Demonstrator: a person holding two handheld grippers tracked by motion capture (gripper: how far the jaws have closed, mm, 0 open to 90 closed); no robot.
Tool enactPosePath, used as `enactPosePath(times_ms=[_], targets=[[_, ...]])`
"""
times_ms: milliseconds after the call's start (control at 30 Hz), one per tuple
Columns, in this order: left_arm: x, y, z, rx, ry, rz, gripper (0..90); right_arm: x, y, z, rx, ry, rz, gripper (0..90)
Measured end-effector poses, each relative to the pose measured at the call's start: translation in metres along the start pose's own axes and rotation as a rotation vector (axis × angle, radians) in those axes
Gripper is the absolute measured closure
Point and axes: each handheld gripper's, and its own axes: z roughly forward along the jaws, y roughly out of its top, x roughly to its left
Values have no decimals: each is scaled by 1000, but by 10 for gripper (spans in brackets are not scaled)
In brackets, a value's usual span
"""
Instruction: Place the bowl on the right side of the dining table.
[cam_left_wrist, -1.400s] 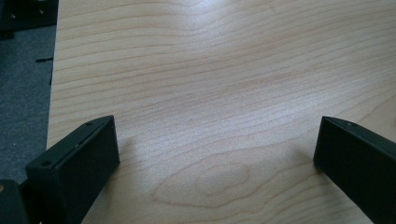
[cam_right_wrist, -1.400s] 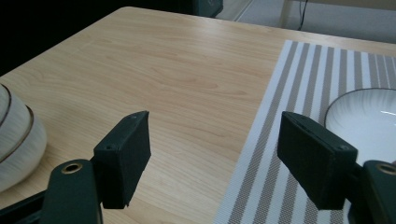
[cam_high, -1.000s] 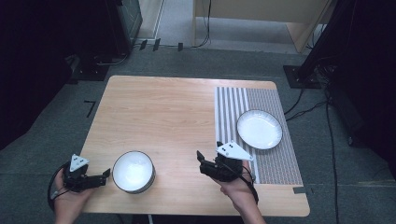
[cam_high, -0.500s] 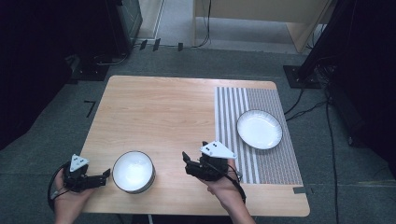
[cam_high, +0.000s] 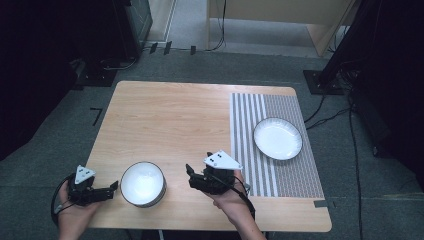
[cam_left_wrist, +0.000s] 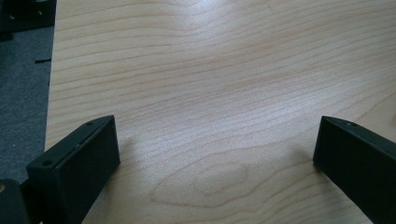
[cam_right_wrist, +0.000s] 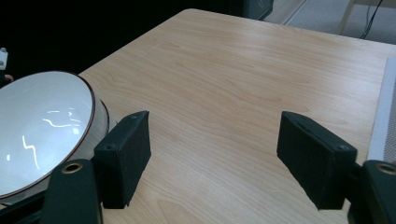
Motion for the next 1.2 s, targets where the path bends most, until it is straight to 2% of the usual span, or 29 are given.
enactPosePath(times_ms=[200, 433, 900, 1200], targets=[[0, 0, 0, 0, 0, 0, 0, 7, 2, 5, 1, 18, 0, 265], [0, 0, 0, 0, 0, 0, 0, 21, 2, 15, 7, 50, -23, 285], [0, 0, 0, -1, -2, 1, 0, 44, 3, 36, 21, 105, -19, 316], [0, 0, 0, -1, -3, 1, 0, 53, 1, 46, 43, 112, -22, 354]])
